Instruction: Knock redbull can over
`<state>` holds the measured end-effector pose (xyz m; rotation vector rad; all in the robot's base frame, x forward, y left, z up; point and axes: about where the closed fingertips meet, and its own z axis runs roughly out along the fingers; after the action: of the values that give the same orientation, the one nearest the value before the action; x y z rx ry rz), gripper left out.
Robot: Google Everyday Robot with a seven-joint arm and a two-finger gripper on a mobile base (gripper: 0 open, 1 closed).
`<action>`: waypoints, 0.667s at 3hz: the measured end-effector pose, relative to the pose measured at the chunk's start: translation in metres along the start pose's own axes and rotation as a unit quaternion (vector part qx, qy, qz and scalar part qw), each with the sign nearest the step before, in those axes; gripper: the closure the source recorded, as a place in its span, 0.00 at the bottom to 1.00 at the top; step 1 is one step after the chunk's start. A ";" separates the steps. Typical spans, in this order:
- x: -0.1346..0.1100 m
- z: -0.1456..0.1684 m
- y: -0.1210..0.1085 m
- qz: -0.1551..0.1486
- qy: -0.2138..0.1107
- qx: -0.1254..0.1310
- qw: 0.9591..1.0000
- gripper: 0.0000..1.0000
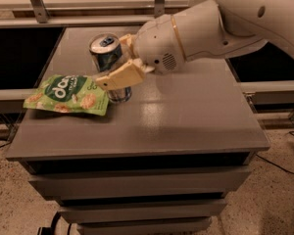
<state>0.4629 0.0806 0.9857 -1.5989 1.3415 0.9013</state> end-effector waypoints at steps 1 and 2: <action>-0.011 -0.050 -0.013 -0.001 0.058 0.030 0.998 1.00; 0.006 -0.094 -0.035 0.028 0.146 0.045 0.988 1.00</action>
Offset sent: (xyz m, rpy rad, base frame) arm 0.0727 -0.1591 0.0344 -0.5409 0.0610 -0.2600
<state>0.4993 -0.0056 1.0219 -1.6768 1.6125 0.6461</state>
